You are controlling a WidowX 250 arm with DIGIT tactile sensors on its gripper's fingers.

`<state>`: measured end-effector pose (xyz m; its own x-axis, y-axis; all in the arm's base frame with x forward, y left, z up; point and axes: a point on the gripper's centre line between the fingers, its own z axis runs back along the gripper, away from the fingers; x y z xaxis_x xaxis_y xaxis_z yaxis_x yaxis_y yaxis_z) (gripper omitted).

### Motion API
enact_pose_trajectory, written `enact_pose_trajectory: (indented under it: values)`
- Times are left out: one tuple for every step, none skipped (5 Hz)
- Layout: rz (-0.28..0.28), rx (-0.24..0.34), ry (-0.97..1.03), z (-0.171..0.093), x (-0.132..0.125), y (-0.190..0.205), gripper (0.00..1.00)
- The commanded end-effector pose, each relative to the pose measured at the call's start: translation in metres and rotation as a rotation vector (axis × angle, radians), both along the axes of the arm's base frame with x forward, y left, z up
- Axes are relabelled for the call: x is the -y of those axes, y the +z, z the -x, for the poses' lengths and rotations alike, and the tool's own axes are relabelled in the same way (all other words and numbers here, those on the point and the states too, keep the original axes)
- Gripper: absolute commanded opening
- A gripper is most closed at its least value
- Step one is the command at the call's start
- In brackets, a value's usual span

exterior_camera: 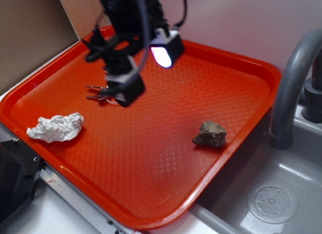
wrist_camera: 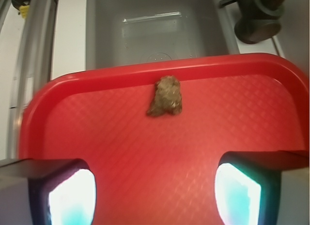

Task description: Grab the rock.

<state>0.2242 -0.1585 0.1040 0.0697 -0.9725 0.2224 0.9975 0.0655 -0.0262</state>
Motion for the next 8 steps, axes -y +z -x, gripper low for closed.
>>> enact_pose_trajectory:
  values:
    - [-0.073, -0.021, -0.063, 0.001, 0.037, -0.025, 1.00]
    - [-0.110, -0.057, -0.106, 0.003, 0.048, -0.045, 1.00]
    - [-0.126, -0.077, -0.134, 0.006, 0.056, -0.055, 1.00]
    - [-0.125, -0.079, -0.163, 0.010, 0.064, -0.058, 1.00]
    - [-0.114, -0.091, -0.170, 0.013, 0.071, -0.059, 1.00]
    - [-0.141, -0.083, -0.153, 0.013, 0.073, -0.062, 0.00]
    - [-0.153, -0.082, -0.150, 0.014, 0.074, -0.065, 0.00]
    - [-0.186, -0.074, -0.091, 0.014, 0.070, -0.061, 0.00]
